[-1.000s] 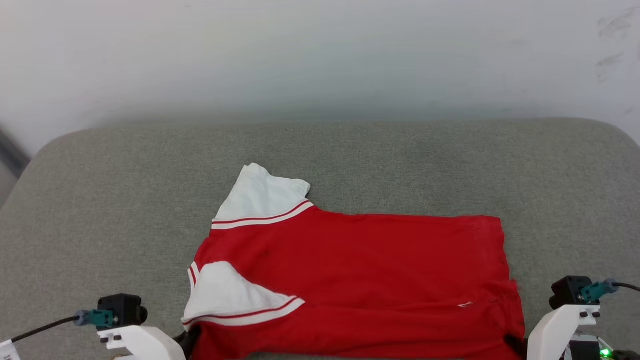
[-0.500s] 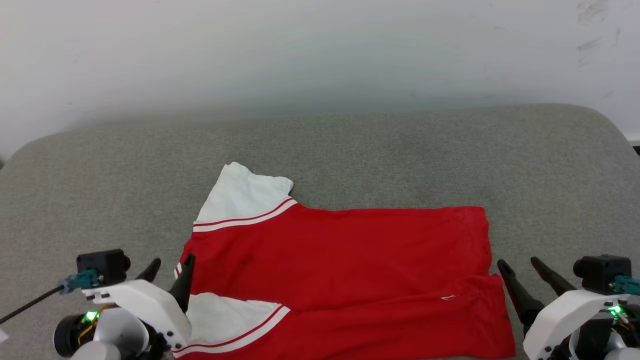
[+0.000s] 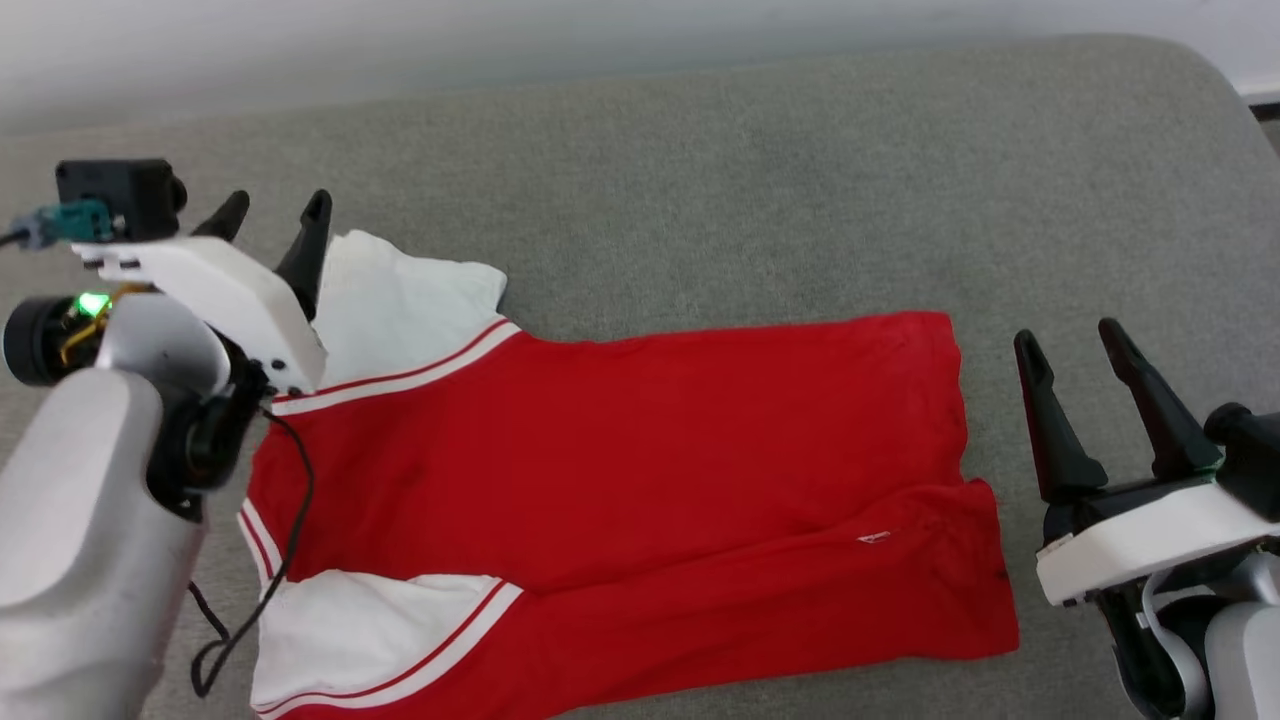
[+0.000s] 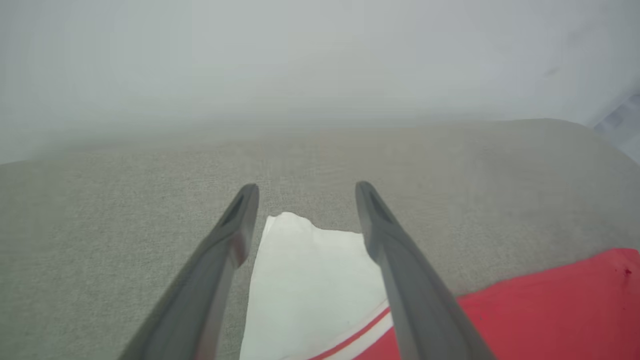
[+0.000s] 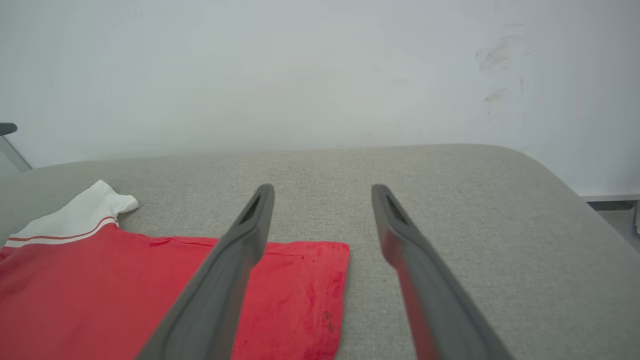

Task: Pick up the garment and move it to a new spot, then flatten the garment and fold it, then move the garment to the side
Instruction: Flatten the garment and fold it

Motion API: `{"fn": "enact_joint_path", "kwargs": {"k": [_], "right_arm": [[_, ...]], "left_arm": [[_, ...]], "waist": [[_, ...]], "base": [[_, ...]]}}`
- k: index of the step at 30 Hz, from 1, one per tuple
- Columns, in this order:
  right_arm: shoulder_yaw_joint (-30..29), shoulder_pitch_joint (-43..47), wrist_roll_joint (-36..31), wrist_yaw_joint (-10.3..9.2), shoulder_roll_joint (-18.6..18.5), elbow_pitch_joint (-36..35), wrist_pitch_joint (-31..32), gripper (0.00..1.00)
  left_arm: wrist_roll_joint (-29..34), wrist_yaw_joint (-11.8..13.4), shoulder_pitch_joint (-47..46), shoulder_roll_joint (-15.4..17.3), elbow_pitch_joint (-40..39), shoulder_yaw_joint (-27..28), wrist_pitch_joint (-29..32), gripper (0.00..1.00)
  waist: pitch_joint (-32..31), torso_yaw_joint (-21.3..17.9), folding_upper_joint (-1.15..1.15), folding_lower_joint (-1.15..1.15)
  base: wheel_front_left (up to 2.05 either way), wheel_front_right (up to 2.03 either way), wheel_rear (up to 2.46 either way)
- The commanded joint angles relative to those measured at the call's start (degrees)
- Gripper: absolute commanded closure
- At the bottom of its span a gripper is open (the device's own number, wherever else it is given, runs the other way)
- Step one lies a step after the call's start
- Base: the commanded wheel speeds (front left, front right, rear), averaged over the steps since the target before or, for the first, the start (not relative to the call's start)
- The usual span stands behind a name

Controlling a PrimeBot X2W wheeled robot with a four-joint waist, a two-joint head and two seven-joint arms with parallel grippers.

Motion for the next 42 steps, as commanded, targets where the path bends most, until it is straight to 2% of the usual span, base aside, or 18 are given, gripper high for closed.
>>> {"fn": "enact_joint_path", "kwargs": {"k": [1, 6, 10, 14, 19, 20, 21, 22, 23, 27, 32, 37, 42], "right_arm": [[-0.01, -1.21, -0.17, -0.02, 0.42, -0.54, -0.30, 0.00], [0.42, -2.11, -0.56, -0.02, 1.94, -1.48, -0.19, 0.00], [1.31, -2.94, -0.33, -0.02, 2.63, -1.30, -0.52, 0.00], [2.14, -3.59, 0.06, -0.02, 3.04, -1.09, -1.10, 0.00], [2.68, -4.28, 0.67, -0.02, 3.23, -0.74, -1.53, 0.00], [2.80, -4.36, 0.84, -0.02, 3.25, -0.64, -1.58, 0.00], [2.78, -4.36, 0.85, -0.02, 3.16, -0.57, -1.47, 0.00], [2.75, -4.26, 1.18, -0.02, 3.13, -0.41, -1.13, 0.00], [2.64, -4.19, 1.37, -0.02, 3.00, -0.29, -1.08, 0.00], [1.89, -3.83, 2.69, -0.02, 2.52, 0.30, 0.67, 0.00], [0.22, -5.37, 5.62, -0.02, 1.35, 2.96, 6.43, 0.00], [-1.24, -8.36, 9.10, -0.02, -0.68, 9.43, 17.30, 0.00], [-1.31, -13.43, 11.43, -0.02, -3.57, 15.41, 28.86, 0.00]], "left_arm": [[-0.35, -0.59, -1.18, 0.58, 0.82, -0.18, 1.22, 0.00], [-3.31, -5.08, -9.98, 4.23, 6.37, -1.69, 14.14, 0.00], [-5.41, -6.36, -14.80, 6.90, 10.29, -3.01, 25.56, 0.00], [-6.25, -6.28, -17.35, 8.71, 13.14, -3.85, 32.85, 0.00], [-6.69, -4.05, -17.10, 9.47, 17.03, -4.88, 38.41, 0.00], [-7.24, -3.86, -16.31, 9.07, 17.88, -5.02, 39.50, 0.04], [-7.92, -3.60, -15.55, 8.56, 18.46, -5.05, 40.39, 0.53], [-8.10, -3.57, -14.95, 8.20, 18.84, -5.23, 40.73, 0.92], [-8.50, -3.61, -14.28, 7.83, 19.24, -5.34, 41.05, 1.00], [-8.61, -3.95, -13.55, 6.70, 19.66, -5.09, 38.06, 1.00], [-7.21, -4.53, -15.26, 5.50, 19.12, -4.50, 31.48, 1.00], [-6.30, -5.48, -16.44, 3.60, 18.23, -4.69, 26.10, 1.00], [-5.47, -7.04, -17.21, 2.01, 15.75, -5.99, 23.70, 1.00]], "waist": [[4.37, -2.20, 0.00, -0.01], [8.24, -4.45, 0.00, -0.01], [10.26, -6.10, 0.00, -0.01], [12.13, -7.42, 0.00, -0.01], [13.94, -8.52, 0.00, -0.01], [14.01, -8.64, 0.00, -0.01], [14.02, -8.69, 0.00, -0.01], [14.02, -8.65, 0.00, -0.01], [13.92, -8.58, 0.00, -0.01], [12.70, -7.68, 0.00, -0.01], [10.10, -5.58, 0.00, -0.01], [7.23, -2.64, 0.00, -0.01], [6.41, 0.77, 0.00, -0.01]], "base": [[0.00, 0.00, 0.00], [0.00, 0.00, 0.00], [0.00, 0.00, 0.00], [0.00, 0.00, 0.00], [0.00, 0.00, 0.00], [0.00, 0.00, 0.00], [0.00, 0.00, 0.00], [0.00, 0.00, 0.00], [0.00, 0.00, 0.00], [0.00, 0.00, 0.00], [0.00, 0.00, 0.00], [0.00, 0.00, 0.00], [0.00, 0.00, 0.00]]}}
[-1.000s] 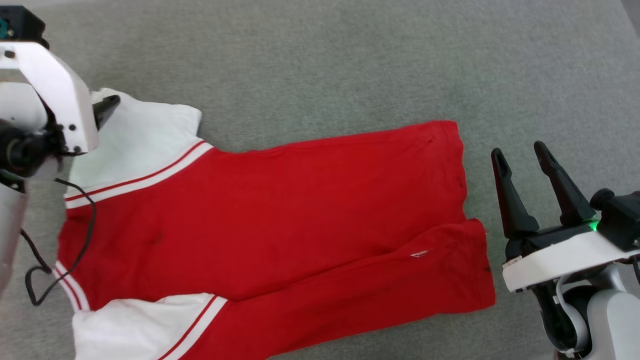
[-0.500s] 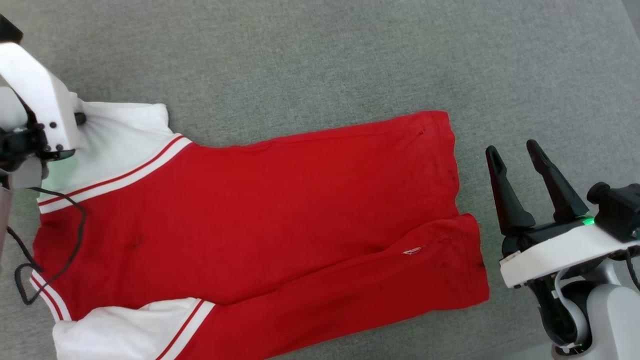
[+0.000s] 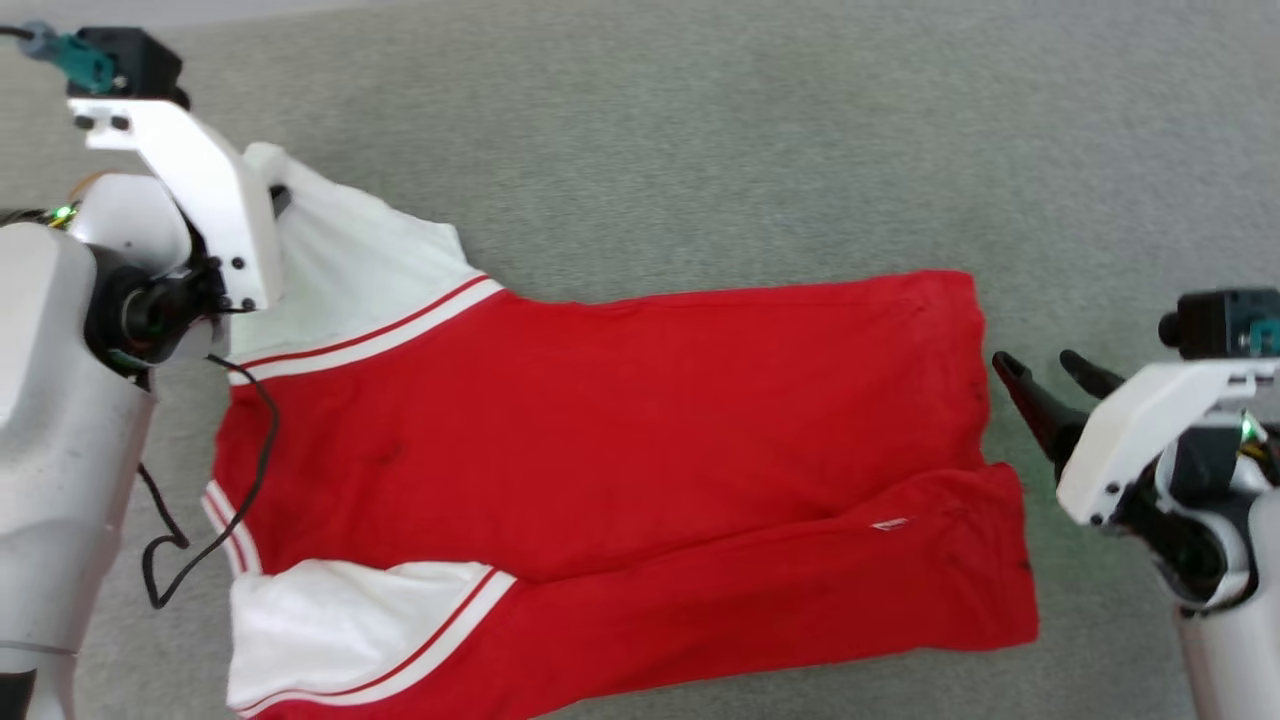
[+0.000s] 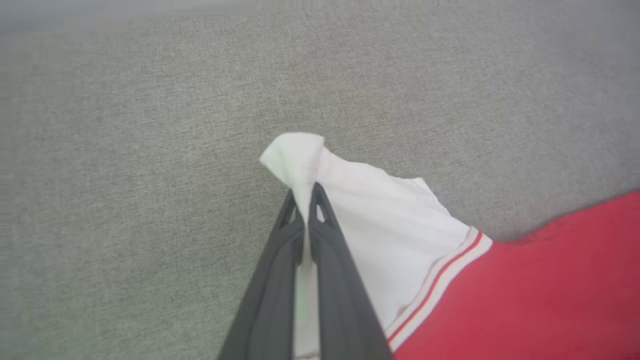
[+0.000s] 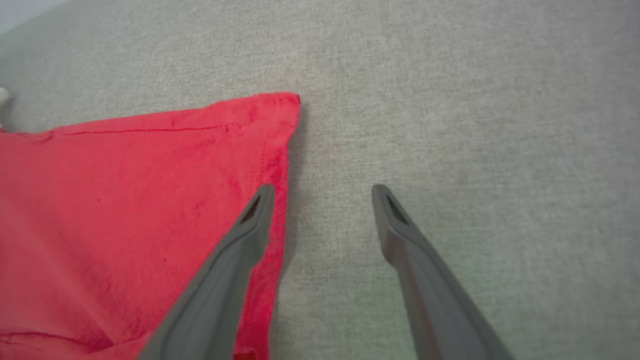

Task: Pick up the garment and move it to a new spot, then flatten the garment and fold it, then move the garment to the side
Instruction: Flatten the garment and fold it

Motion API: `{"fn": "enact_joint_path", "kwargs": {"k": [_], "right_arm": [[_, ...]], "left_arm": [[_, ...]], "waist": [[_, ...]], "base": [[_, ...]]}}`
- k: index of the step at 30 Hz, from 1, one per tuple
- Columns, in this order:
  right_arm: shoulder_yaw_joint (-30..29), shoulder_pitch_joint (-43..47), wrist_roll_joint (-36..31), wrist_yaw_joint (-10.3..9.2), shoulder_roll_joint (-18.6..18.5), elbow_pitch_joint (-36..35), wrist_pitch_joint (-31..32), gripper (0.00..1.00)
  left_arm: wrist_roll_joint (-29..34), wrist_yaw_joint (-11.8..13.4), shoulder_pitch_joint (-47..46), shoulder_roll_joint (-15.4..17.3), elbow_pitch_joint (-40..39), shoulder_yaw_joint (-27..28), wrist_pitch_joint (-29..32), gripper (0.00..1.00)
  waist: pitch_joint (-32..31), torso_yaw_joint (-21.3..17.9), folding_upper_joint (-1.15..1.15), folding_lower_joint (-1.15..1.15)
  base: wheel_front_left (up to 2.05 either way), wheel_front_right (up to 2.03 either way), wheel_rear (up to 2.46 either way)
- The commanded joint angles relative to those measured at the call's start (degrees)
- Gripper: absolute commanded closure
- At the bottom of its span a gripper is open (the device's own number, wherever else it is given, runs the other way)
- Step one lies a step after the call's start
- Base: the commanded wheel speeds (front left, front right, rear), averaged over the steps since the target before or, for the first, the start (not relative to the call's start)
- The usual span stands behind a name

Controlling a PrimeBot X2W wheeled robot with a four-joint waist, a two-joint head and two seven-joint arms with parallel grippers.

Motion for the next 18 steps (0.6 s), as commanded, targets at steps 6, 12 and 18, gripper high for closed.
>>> {"fn": "enact_joint_path", "kwargs": {"k": [6, 12, 18], "right_arm": [[0.51, -10.40, 0.59, -0.02, -2.54, 7.50, 8.91, 0.00], [1.52, -17.30, -0.03, -0.02, -2.54, 17.23, 15.77, 0.00], [2.90, -18.82, -0.73, -0.01, -1.14, 22.89, 20.29, 1.00]], "left_arm": [[1.62, -1.28, -1.67, -1.68, -5.16, -2.05, -1.71, 1.00], [2.17, -1.67, -2.60, -1.98, -8.11, -2.75, -2.57, 1.00], [2.04, -1.97, -1.51, -1.81, -8.41, -3.09, -3.20, 1.00]], "waist": [[1.43, 5.69, 0.00, 0.00], [3.78, 7.38, 0.00, 0.00], [3.96, 7.79, 0.00, 0.00]], "base": [[0.00, 0.00, 0.00], [0.00, 0.00, 0.00], [0.00, 0.00, 0.00]]}}
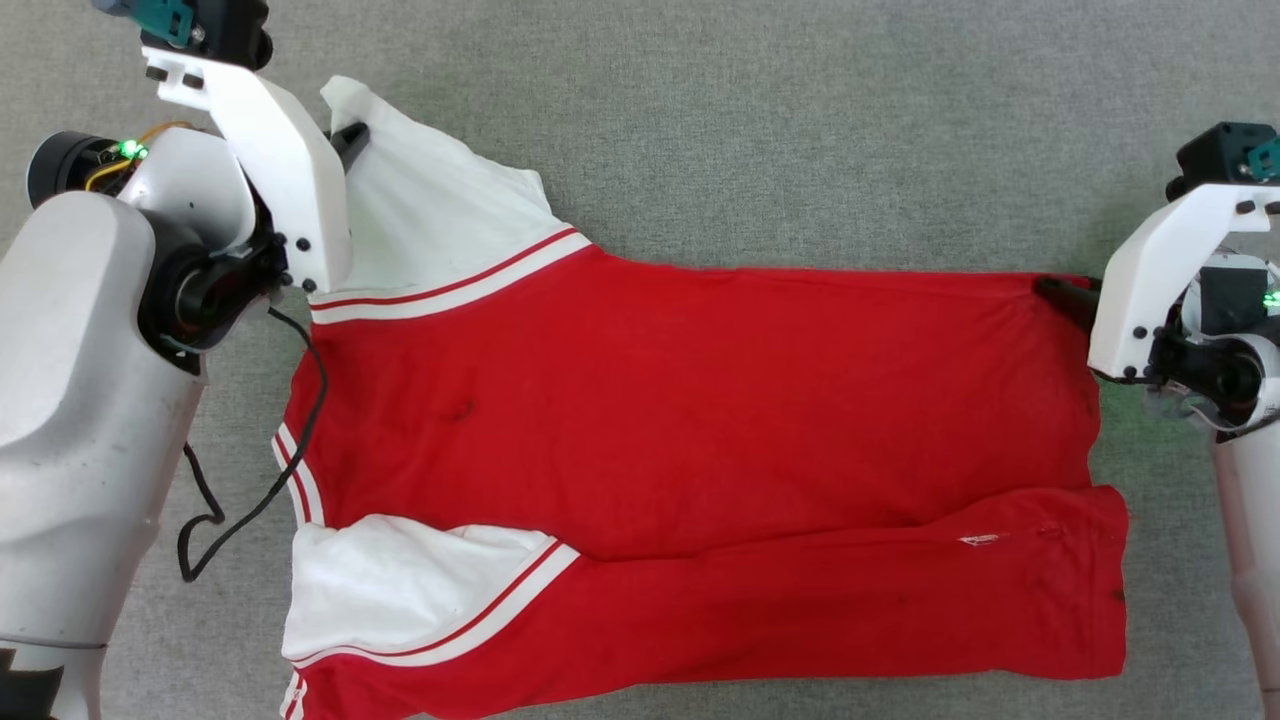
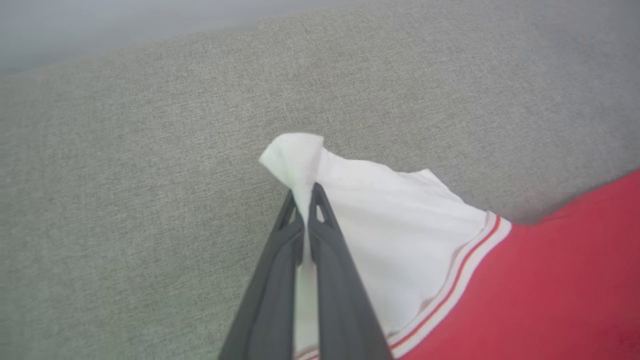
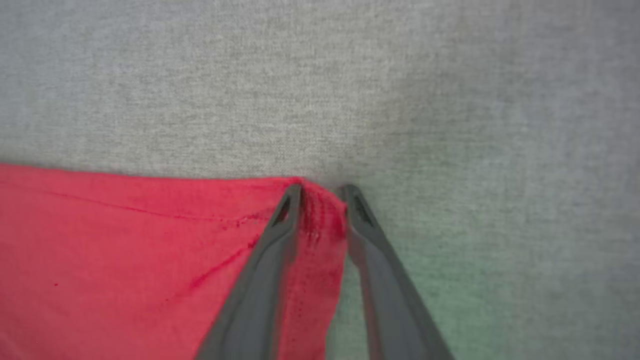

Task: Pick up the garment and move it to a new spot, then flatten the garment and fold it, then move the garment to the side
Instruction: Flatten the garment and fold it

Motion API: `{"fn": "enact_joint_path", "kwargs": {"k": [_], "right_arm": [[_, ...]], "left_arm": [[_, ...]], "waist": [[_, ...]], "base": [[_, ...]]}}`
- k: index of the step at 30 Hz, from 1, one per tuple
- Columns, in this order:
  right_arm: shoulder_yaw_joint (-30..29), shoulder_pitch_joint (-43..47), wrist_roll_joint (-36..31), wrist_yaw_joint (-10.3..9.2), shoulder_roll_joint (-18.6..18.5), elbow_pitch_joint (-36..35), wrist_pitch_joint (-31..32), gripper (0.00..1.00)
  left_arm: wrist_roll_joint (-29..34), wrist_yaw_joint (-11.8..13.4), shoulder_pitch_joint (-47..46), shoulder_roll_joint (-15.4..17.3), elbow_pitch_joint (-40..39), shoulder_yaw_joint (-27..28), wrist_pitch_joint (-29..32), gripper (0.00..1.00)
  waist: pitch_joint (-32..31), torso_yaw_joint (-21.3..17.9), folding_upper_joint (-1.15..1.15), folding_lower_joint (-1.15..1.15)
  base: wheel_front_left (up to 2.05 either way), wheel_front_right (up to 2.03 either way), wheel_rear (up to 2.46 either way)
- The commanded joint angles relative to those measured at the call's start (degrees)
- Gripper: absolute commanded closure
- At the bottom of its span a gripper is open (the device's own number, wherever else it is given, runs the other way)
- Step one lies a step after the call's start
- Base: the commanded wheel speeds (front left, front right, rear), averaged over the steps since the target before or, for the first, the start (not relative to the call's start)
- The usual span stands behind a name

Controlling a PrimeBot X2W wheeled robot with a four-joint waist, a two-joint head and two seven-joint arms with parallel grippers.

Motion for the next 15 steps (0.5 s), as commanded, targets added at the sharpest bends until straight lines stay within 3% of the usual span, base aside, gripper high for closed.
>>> {"fn": "enact_joint_path", "kwargs": {"k": [1, 8, 15], "right_arm": [[1.73, 2.66, -0.14, 0.02, 2.00, 2.60, 1.19, 1.00], [2.45, 1.68, -0.66, 0.00, -0.35, -3.01, -4.92, 1.00], [0.97, 8.40, -0.26, 0.00, -1.67, -10.88, -7.32, 1.00]], "left_arm": [[0.40, -0.05, 0.52, 0.33, 0.02, -0.10, -0.35, 1.00], [-0.67, 0.59, 3.70, 0.91, -0.12, 1.34, -3.60, 1.00], [-2.28, 2.32, 12.32, 2.63, -4.80, 3.63, -7.80, 1.00]], "waist": [[-0.24, -0.05, 0.00, 0.00], [-4.32, -0.46, 0.00, 0.00], [-10.30, 0.12, 0.00, 0.00]], "base": [[0.00, 0.00, 0.00], [0.00, 0.00, 0.00], [0.00, 0.00, 0.00]]}}
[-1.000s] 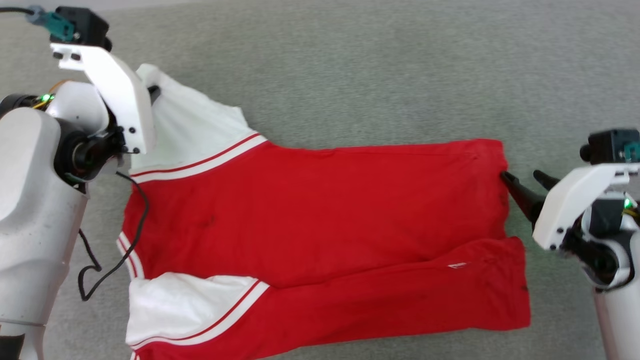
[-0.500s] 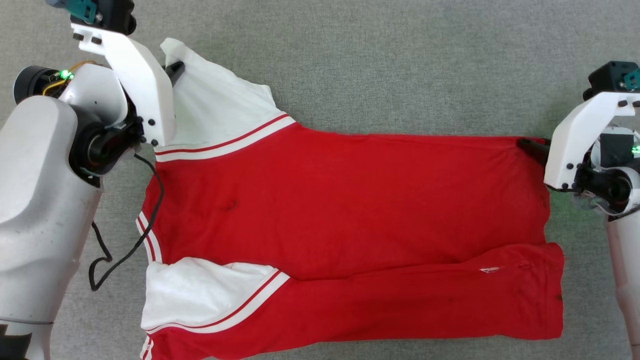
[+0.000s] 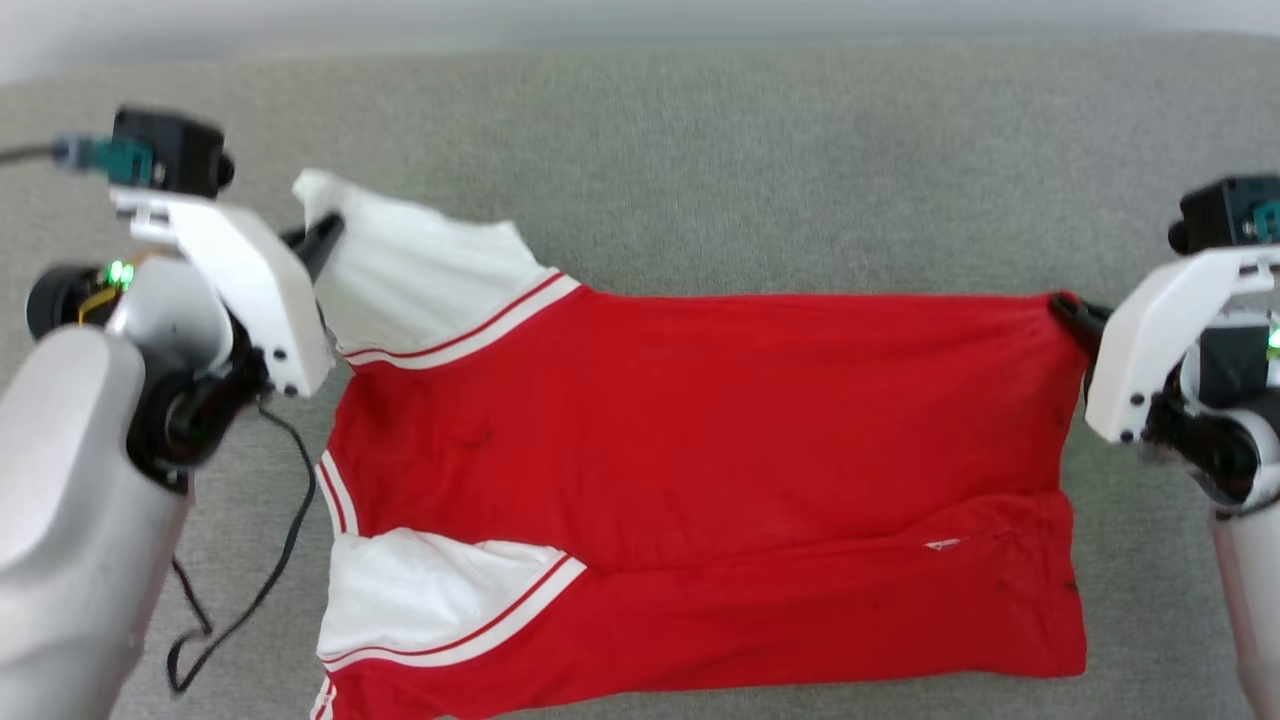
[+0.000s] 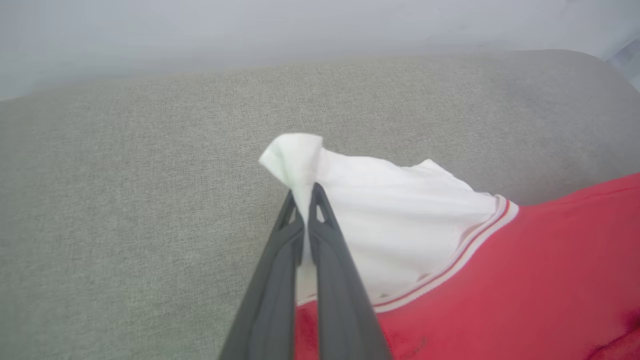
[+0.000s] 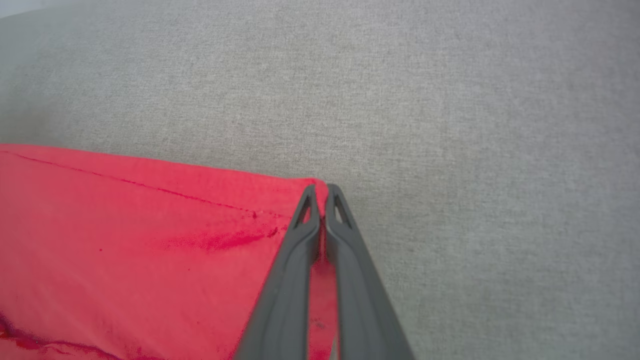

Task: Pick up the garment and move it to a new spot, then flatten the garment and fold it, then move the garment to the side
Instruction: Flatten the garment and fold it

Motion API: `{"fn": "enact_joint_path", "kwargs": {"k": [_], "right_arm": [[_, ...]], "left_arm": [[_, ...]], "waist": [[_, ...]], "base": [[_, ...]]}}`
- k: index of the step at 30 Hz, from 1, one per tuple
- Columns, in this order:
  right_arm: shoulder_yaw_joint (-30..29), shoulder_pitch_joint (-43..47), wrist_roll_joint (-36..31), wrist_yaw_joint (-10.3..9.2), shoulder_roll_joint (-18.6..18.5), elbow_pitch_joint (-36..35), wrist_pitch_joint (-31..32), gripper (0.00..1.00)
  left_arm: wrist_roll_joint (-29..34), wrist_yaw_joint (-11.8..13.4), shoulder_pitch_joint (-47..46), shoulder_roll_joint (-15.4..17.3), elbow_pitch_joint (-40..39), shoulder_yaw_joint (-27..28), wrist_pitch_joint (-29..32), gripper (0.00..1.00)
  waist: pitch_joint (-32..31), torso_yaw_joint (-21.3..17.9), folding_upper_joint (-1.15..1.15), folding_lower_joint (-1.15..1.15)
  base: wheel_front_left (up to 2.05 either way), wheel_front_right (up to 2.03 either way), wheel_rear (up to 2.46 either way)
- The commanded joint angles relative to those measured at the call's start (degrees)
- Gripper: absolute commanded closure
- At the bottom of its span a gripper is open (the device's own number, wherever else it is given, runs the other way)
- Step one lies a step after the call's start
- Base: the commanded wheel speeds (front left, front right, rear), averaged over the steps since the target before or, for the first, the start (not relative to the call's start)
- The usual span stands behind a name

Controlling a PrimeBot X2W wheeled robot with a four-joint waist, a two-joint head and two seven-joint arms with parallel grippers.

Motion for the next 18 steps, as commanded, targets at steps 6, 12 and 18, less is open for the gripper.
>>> {"fn": "enact_joint_path", "kwargs": {"k": [6, 12, 18], "right_arm": [[-1.43, 9.06, 0.26, -0.02, 0.66, -4.96, 0.05, 1.00], [-2.75, 17.23, 0.61, -0.02, 1.98, -6.52, -1.51, 1.00], [-4.40, 23.84, 1.05, -0.02, 3.69, -4.25, -6.06, 0.02]], "left_arm": [[-1.24, 3.94, 12.22, 1.43, -6.02, 1.96, -3.57, 1.00], [-3.36, 7.63, 25.67, 0.55, -11.16, 2.10, -5.48, 1.00], [-5.42, 9.53, 34.86, -2.34, -9.85, 0.22, -5.83, 1.00]], "waist": [[-5.99, 1.13, 0.00, 0.00], [-8.61, 1.93, 0.00, 0.00], [-10.25, 2.16, 0.00, 0.00]], "base": [[0.00, 0.00, 0.00], [0.00, 0.00, 0.00], [0.00, 0.00, 0.00]]}}
